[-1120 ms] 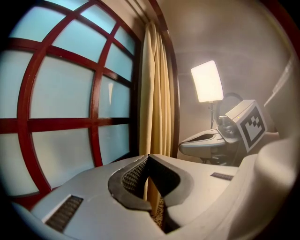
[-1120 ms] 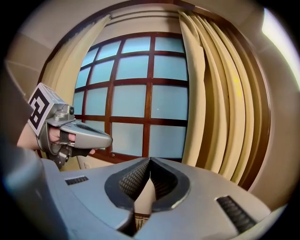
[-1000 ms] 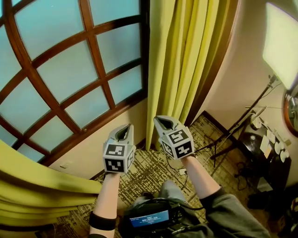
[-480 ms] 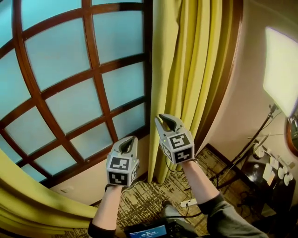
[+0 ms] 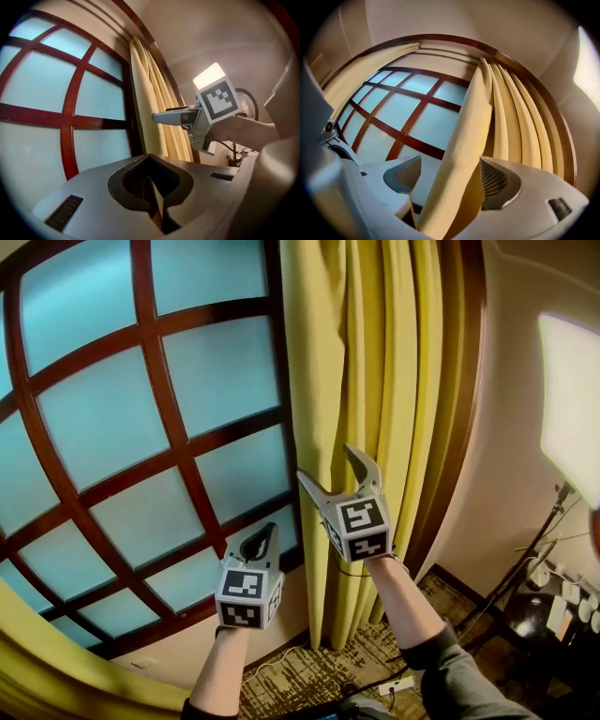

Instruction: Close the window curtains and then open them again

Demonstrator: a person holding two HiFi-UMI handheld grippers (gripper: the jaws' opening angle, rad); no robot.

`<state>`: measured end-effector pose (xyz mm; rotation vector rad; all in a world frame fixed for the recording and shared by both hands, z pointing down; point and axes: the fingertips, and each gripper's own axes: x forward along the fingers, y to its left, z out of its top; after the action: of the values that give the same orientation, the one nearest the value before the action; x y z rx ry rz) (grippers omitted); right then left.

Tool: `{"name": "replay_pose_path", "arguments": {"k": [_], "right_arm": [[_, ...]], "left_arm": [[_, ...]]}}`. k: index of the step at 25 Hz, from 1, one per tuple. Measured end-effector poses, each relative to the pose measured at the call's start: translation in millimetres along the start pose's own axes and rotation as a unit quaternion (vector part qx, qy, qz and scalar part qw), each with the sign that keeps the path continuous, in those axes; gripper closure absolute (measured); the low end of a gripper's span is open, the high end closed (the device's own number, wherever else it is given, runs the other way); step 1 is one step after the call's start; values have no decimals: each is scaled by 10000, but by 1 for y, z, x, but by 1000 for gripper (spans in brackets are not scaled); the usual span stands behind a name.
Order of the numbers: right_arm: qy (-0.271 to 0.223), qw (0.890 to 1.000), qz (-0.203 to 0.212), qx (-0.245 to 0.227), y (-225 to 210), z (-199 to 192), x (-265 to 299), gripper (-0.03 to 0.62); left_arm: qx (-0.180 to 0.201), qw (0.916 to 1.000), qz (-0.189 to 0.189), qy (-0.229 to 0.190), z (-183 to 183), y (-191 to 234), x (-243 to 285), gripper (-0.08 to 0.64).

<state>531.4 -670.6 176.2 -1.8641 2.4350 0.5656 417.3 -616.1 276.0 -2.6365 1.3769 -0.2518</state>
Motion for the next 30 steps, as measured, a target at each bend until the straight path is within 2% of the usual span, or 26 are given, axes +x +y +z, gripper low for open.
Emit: {"name": "replay_pose_path", "arguments": {"k": [4,9,16,23,27,30], "right_arm": [[-404,9992,54,-54,-15,52,29,147],[-674,9972,-210,-263,-41,87,61,104],[-758,9954,-180,-565,-51,102,94,100],[-957,9931,-93,-672,-56,106,119,106],[-1089,9916,-17,-704,-60,106,129,176],[-1215,9892,-71,-819,-63,106,131,305]], "left_arm": [[227,9996,90,-158,28,8,24,571],[285,9990,158,-320,59,16,42,571],[295,9978,420,-430,76,29,63,571],[268,9951,867,-388,87,49,84,571],[48,9932,1103,-362,92,62,94,571],[-95,9918,1235,-306,91,68,100,571]]}}
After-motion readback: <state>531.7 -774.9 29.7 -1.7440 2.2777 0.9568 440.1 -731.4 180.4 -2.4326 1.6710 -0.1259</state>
